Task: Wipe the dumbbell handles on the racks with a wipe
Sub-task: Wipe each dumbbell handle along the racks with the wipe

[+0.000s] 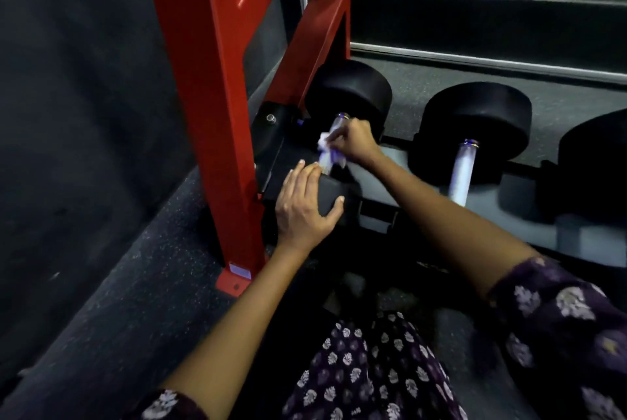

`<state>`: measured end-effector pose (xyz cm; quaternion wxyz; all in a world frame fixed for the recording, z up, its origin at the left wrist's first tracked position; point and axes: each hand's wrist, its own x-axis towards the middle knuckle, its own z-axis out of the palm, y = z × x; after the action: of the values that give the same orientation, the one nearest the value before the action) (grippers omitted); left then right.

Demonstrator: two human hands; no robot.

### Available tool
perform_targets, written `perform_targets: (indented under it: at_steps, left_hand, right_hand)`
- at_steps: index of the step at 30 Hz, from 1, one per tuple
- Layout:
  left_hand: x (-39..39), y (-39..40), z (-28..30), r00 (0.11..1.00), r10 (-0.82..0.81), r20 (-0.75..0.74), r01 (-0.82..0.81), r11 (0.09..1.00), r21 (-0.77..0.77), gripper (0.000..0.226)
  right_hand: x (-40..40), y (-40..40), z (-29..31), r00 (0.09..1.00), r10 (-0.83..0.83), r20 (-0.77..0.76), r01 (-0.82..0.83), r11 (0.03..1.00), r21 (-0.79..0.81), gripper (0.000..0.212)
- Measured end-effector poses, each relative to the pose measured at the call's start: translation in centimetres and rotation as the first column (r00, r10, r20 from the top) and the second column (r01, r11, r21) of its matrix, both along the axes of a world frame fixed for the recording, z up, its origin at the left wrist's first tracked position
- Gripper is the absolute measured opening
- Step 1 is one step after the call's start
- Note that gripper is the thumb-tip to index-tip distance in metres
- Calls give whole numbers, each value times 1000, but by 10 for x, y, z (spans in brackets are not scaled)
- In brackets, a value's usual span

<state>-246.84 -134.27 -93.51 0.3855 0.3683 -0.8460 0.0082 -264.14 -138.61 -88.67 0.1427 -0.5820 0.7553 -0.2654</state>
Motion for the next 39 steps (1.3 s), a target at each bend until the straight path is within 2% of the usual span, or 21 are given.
perform_targets:
  at_steps: [3,6,7,9,14,17,20,22,26,28,30,34,39]
  left_hand:
    - [1,2,0,1000,5,18,-6,1000,26,56]
    - [3,5,-2,1000,-2,10,1,999,53,56]
    - [2,4,-2,1000,-5,1,5,999,48,56]
    - [2,1,-3,1000,-1,-15,2,999,34,56]
    - [2,0,-3,1000,-17,-7,17,1000,25,55]
    - [2,2,-2,1000,-18,-3,18,999,45,56]
    - [2,1,-3,999,-17,-29,18,999,41,56]
    - [1,0,-4,999,-15,-41,16,1000,23,56]
    - [2,0,-4,1000,-17,-17,18,1000,18,56]
    - [2,2,-3,1000,-11,-4,11,999,36,56]
    - [1,2,-2,1000,-2,-11,2,999,43,56]
    - [0,0,-3,999,14,-48,-14,1000,5,54]
    - [0,1,-4,1000,17,-7,-16,1000,15,55]
  right_hand:
    - [2,-10,7,996,-76,56,78,996,-46,17]
    - [21,8,-3,1000,8,7,-8,1000,25,20]
    - [26,15,-8,998,53,16,-54,997,60,12]
    - [25,22,-13,994,95,55,-100,990,99,13]
    - [1,-4,4,981,-98,170,99,995,2,19]
    - [11,-10,-4,989,-123,87,125,992,-7,17]
    - [25,8,-13,997,41,70,-48,993,110,16]
    - [21,14,-8,990,84,110,-100,983,151,15]
    - [-1,-9,6,985,-93,143,94,996,-1,17]
    - [1,-14,0,984,-145,101,149,989,-27,18]
    - [13,-6,-8,997,-57,47,56,998,27,21]
    - [22,10,-9,986,161,34,-164,972,168,16]
    - [-5,-19,1,1000,3,-12,-2,1000,7,23]
